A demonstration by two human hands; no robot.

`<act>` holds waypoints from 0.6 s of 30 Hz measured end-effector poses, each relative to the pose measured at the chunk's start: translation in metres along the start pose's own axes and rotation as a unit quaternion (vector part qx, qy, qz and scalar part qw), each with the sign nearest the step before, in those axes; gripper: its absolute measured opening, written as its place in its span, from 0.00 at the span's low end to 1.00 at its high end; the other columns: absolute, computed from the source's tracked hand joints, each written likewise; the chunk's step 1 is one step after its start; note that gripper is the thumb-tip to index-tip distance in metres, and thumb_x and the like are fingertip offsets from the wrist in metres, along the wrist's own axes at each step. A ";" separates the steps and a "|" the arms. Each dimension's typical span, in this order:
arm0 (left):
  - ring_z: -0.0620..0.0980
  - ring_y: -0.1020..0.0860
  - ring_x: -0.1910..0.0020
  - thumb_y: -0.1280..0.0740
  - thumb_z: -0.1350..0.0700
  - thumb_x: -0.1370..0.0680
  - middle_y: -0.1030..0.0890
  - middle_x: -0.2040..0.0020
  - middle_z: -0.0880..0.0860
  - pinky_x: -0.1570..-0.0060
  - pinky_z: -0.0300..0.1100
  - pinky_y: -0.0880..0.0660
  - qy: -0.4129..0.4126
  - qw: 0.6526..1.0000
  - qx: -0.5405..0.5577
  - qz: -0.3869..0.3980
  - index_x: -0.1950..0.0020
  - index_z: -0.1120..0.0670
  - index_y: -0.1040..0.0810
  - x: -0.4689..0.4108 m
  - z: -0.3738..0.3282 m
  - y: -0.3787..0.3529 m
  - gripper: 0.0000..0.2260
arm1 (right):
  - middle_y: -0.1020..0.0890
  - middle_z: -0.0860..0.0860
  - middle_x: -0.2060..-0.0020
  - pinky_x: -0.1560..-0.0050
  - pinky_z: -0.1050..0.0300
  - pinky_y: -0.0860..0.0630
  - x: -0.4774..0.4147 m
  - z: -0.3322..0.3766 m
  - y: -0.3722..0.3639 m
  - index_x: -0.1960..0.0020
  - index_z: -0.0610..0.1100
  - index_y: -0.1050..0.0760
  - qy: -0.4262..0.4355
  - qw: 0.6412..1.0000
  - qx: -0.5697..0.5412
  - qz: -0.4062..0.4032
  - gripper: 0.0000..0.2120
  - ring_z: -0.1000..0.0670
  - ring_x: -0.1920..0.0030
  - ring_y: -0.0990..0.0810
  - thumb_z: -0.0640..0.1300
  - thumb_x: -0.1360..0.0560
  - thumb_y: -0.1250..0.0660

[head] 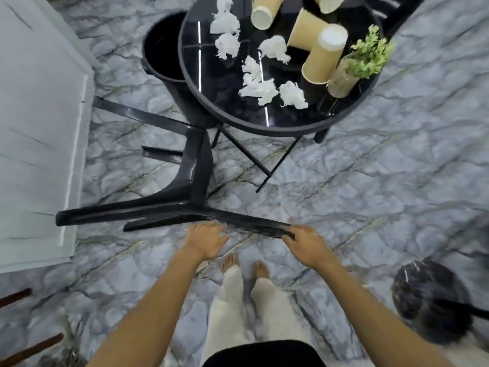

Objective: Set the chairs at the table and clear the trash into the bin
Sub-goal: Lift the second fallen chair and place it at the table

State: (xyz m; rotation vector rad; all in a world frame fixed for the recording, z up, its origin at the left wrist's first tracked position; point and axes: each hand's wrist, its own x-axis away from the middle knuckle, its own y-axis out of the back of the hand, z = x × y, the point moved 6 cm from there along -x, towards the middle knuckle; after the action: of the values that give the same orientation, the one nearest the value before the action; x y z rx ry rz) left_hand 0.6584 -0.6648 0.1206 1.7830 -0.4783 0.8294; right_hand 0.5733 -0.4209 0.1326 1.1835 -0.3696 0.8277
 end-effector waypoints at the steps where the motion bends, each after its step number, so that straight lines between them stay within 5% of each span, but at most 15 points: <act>1: 0.53 0.36 0.25 0.48 0.43 0.17 0.36 0.23 0.52 0.28 0.49 0.40 -0.012 1.000 -0.002 0.005 0.24 0.46 0.36 -0.015 -0.002 0.000 0.22 | 0.23 0.47 0.35 0.39 0.46 0.27 -0.005 -0.007 -0.006 0.32 0.50 0.26 -0.014 1.000 -0.005 0.001 0.19 0.42 0.36 0.26 0.55 0.20 0.41; 15: 0.53 0.40 0.24 0.45 0.40 0.19 0.38 0.22 0.51 0.25 0.51 0.46 -0.066 0.996 -0.022 0.048 0.22 0.47 0.39 -0.195 -0.014 -0.086 0.26 | 0.22 0.49 0.39 0.41 0.47 0.25 -0.147 -0.115 -0.123 0.33 0.51 0.27 -0.065 0.990 -0.124 -0.021 0.33 0.44 0.39 0.24 0.68 0.32 0.39; 18: 0.51 0.40 0.23 0.43 0.39 0.19 0.38 0.22 0.50 0.25 0.50 0.47 -0.070 0.995 -0.010 0.064 0.22 0.46 0.39 -0.221 -0.015 -0.111 0.27 | 0.22 0.49 0.41 0.44 0.56 0.27 -0.166 -0.130 -0.143 0.33 0.48 0.26 -0.063 0.984 -0.162 -0.023 0.28 0.47 0.41 0.24 0.60 0.28 0.30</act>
State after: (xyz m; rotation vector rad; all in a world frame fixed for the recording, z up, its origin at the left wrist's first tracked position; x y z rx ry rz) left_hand 0.5778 -0.6261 -0.1100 1.8137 -0.6952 0.7874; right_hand 0.5477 -0.3826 -0.1181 0.9376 -0.5561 0.6250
